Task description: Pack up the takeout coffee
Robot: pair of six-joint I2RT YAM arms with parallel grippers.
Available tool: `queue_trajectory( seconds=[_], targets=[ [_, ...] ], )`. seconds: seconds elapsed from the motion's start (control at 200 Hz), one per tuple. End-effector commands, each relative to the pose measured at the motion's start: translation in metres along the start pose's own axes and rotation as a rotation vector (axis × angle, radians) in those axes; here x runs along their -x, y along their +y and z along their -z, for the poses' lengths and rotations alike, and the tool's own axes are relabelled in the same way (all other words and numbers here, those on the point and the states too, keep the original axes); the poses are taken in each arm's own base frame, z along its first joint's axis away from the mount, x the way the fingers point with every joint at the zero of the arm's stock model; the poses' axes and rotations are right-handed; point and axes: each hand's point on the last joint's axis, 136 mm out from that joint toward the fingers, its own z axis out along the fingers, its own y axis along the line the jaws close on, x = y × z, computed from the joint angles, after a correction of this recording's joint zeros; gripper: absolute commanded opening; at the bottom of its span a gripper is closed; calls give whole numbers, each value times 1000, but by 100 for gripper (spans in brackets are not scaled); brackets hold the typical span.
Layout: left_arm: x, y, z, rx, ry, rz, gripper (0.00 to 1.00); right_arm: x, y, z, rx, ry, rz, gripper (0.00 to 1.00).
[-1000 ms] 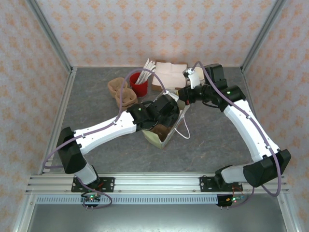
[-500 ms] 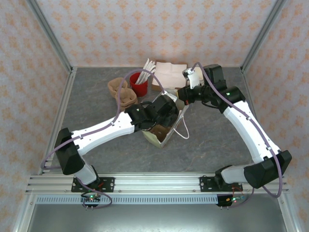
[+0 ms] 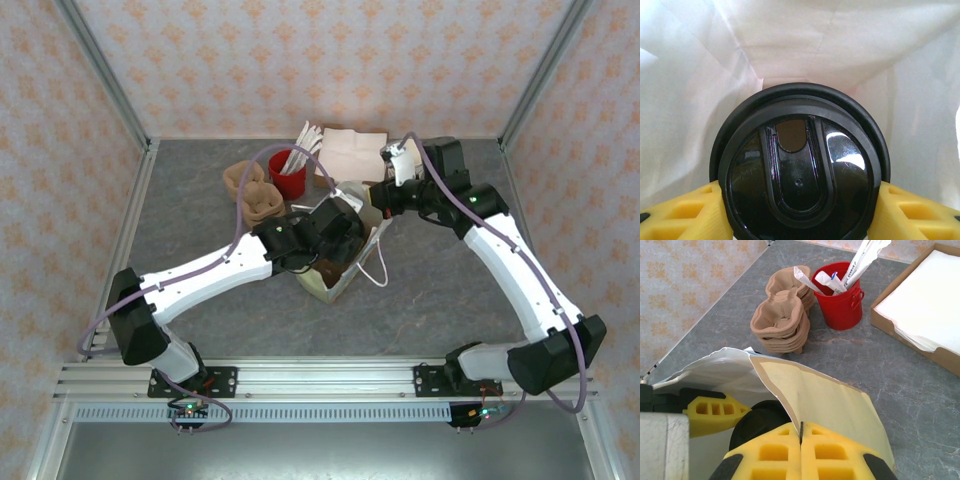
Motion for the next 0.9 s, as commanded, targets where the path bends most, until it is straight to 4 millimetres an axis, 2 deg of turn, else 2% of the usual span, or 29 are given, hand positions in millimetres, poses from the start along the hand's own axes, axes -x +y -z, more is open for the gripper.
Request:
queue_trajectory(
  seconds=[0.0,0.375,0.626,0.896],
  targets=[
    [4,7,-9,49,-8,3,59,15,7,11,1,-77,17,0],
    [-1,3,-22,50,10,-13,59,14,10,16,9,-81,21,0],
    [5,0,-29,54,-2,-13,59,13,11,17,9,-87,18,0],
    [12,10,-35,91,-18,-10,60,7,15,16,15,-84,21,0]
  ],
)
